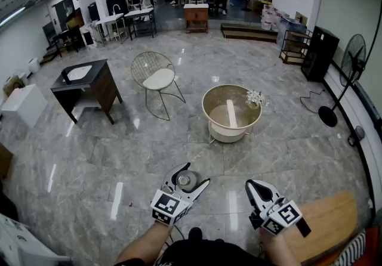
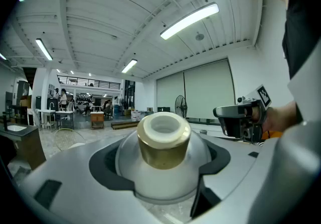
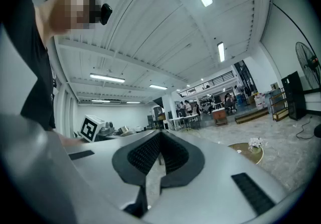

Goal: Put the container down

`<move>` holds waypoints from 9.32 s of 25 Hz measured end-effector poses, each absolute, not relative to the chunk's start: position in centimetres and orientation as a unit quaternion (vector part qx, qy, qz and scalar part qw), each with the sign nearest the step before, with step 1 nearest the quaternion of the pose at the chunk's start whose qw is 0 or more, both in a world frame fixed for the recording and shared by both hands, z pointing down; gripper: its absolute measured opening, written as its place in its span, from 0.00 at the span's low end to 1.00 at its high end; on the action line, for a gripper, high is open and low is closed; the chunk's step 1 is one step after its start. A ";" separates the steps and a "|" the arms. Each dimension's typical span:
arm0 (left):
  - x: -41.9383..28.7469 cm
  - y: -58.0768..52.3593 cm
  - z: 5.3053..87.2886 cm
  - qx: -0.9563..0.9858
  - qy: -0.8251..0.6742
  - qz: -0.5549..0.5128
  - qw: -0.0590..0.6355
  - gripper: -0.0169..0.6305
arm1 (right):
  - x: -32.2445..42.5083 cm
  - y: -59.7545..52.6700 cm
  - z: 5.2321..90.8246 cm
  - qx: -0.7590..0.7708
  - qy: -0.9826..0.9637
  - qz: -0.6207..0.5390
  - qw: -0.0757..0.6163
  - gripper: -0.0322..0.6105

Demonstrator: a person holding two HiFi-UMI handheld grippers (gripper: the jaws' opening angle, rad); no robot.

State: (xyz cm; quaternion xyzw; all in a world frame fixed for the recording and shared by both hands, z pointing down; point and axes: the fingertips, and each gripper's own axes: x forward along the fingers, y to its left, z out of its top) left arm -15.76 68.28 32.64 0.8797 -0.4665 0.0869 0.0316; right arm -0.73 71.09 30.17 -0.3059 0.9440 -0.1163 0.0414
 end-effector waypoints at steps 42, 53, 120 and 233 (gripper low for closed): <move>-12.5 55.3 31.9 0.872 -0.482 0.074 0.031 0.55 | 2.8 57.9 28.2 -0.294 0.948 -0.116 0.035 0.07; -18.5 44.7 32.2 0.888 -0.452 0.071 0.032 0.55 | -1.6 48.4 29.4 -0.342 0.931 -0.125 0.036 0.07; -8.5 -2.7 37.2 0.865 -0.483 0.112 0.074 0.56 | 8.1 0.0 34.4 -0.289 0.941 -0.170 0.047 0.12; 14.9 -25.5 97.5 0.930 -0.111 0.338 0.091 0.56 | 14.9 -16.7 81.9 -0.464 0.799 -0.376 -0.065 0.07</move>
